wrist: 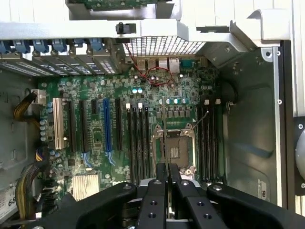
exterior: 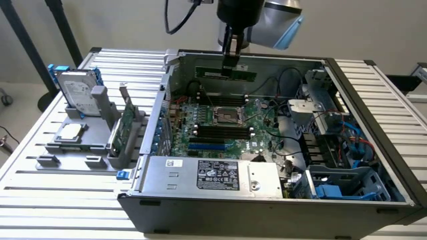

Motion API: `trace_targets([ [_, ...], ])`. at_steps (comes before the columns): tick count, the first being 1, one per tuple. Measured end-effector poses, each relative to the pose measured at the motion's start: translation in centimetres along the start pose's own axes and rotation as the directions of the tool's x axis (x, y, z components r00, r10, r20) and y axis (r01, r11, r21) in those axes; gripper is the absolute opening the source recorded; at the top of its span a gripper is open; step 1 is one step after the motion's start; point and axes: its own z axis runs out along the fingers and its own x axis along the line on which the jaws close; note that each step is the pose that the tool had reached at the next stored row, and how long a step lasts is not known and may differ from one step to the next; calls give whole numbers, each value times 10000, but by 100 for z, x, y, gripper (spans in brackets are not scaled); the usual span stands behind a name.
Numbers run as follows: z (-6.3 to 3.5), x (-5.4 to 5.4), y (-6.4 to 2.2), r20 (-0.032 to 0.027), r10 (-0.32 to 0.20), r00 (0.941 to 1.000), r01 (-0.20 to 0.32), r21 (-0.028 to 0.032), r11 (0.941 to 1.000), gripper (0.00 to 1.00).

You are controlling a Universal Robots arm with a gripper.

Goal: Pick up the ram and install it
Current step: 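Pick up the ram and move it above insertion slot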

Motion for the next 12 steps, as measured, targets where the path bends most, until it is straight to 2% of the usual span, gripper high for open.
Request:
trace_targets([
  [4, 39, 2, -10, -12, 276, 9996, -276, 74, 9996, 14],
  [6, 52, 2, -13, -51, 302, 9995, -301, 168, 9994, 14],
  [7, 56, 3, -13, -80, 298, 9995, -296, 249, 9993, 14],
  [8, 60, 3, -14, -108, 293, 9995, -289, 358, 9989, 14],
  [10, 68, 4, -14, -151, 283, 9995, -274, 605, 9978, 14],
  [11, 75, 5, -13, -155, 279, 9995, -267, 695, 9972, 14],
  [12, 86, 6, -10, -157, 276, 9995, -264, 755, 9968, 14],
])
